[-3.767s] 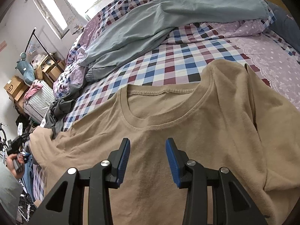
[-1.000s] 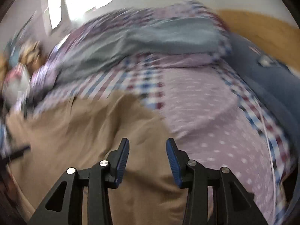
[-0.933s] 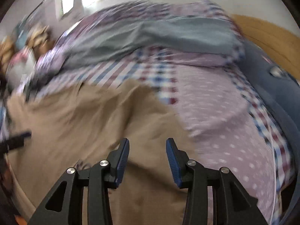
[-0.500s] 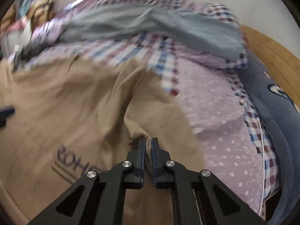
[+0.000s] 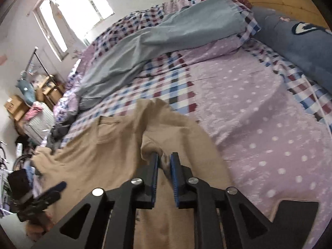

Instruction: Fold clothes

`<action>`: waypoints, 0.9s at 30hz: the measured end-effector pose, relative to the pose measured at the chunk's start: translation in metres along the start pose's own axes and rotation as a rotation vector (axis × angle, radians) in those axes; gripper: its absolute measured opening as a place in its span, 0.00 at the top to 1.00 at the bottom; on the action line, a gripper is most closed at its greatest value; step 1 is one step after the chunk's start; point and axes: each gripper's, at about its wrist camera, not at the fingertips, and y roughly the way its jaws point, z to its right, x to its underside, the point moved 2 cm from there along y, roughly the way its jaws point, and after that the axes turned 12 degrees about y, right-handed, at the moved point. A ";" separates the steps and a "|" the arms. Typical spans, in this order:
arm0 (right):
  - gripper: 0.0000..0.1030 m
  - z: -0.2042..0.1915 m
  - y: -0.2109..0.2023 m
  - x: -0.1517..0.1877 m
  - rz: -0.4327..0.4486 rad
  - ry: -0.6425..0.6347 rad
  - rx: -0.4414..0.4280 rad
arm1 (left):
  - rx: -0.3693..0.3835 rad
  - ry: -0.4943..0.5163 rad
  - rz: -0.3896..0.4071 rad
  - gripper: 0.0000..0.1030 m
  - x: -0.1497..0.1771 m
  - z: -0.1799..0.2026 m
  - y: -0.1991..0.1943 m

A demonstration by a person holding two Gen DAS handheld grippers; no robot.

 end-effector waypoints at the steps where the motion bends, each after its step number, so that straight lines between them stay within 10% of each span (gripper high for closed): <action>1: 0.83 0.002 -0.002 -0.001 0.009 0.009 0.004 | -0.001 0.001 0.000 0.16 0.000 0.000 0.000; 12: 0.70 0.026 -0.030 -0.011 0.112 0.104 0.045 | 0.002 0.003 0.003 0.15 0.002 0.000 0.001; 19: 0.70 -0.026 0.001 0.033 -0.064 -0.296 0.130 | 0.002 0.004 0.006 0.15 0.002 0.000 0.002; 27: 0.70 0.023 -0.006 0.019 -0.066 -0.093 0.193 | -0.004 0.013 0.005 0.15 0.003 0.000 0.003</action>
